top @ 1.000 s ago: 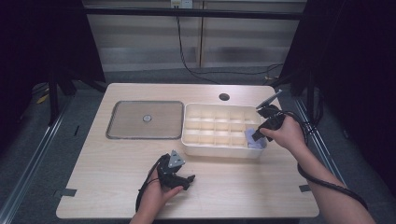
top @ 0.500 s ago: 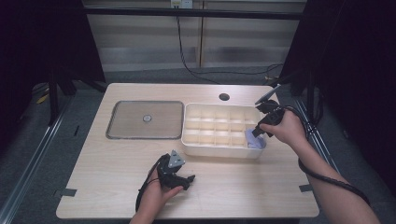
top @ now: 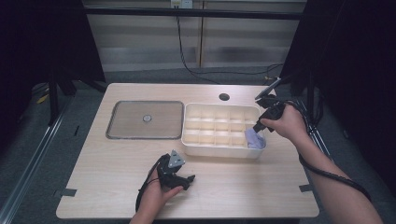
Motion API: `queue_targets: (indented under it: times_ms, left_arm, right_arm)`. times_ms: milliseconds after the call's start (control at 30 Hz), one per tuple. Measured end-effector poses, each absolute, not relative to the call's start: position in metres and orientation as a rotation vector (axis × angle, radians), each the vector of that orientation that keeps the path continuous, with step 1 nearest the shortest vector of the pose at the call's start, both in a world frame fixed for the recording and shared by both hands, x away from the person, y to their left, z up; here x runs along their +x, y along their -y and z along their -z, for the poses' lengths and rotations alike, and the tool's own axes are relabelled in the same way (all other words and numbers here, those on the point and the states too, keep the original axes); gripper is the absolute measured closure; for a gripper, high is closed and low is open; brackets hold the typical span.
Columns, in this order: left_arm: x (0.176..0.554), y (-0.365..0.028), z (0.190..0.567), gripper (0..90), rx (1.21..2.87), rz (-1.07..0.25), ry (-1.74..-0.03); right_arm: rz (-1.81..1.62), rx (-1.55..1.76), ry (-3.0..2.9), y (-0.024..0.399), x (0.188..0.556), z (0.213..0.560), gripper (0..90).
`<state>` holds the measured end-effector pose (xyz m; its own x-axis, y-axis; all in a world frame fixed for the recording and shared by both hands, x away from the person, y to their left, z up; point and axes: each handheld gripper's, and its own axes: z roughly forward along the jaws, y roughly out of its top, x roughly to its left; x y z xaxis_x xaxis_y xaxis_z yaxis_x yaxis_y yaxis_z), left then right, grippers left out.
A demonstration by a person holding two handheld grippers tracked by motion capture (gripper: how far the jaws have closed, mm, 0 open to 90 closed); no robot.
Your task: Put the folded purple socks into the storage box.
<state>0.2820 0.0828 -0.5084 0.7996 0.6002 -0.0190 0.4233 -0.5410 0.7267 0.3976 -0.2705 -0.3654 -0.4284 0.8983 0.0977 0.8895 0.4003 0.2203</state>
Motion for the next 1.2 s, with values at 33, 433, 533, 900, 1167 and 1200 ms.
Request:
queue_targets:
  times_ms: [33,433,533,900,1167,1200]
  left_arm:
    - [0.282,-0.083,0.508,16.4,2.223,-0.299,-0.752]
    - [0.282,-0.083,0.508,16.4,2.223,-0.299,-0.752]
    - [0.282,-0.083,0.508,16.4,2.224,-0.298,-0.751]
    - [0.282,-0.083,0.508,16.4,2.223,-0.299,-0.752]
    - [0.282,-0.083,0.509,16.4,2.220,-0.293,-0.756]
    - [0.282,-0.083,0.509,16.4,2.221,-0.292,-0.755]
  right_arm:
    - [-0.376,1.649,-2.602,0.270,0.398,0.366,68.5]
    - [-0.383,1.661,-2.611,0.267,0.401,0.369,77.8]
    - [-0.380,1.652,-2.616,0.268,0.402,0.369,81.8]
    - [-0.364,1.636,-2.624,0.266,0.402,0.374,90.0]
    - [-0.362,1.635,-2.630,0.266,0.403,0.382,90.0]
    - [-0.370,1.642,-2.625,0.265,0.403,0.383,90.0]
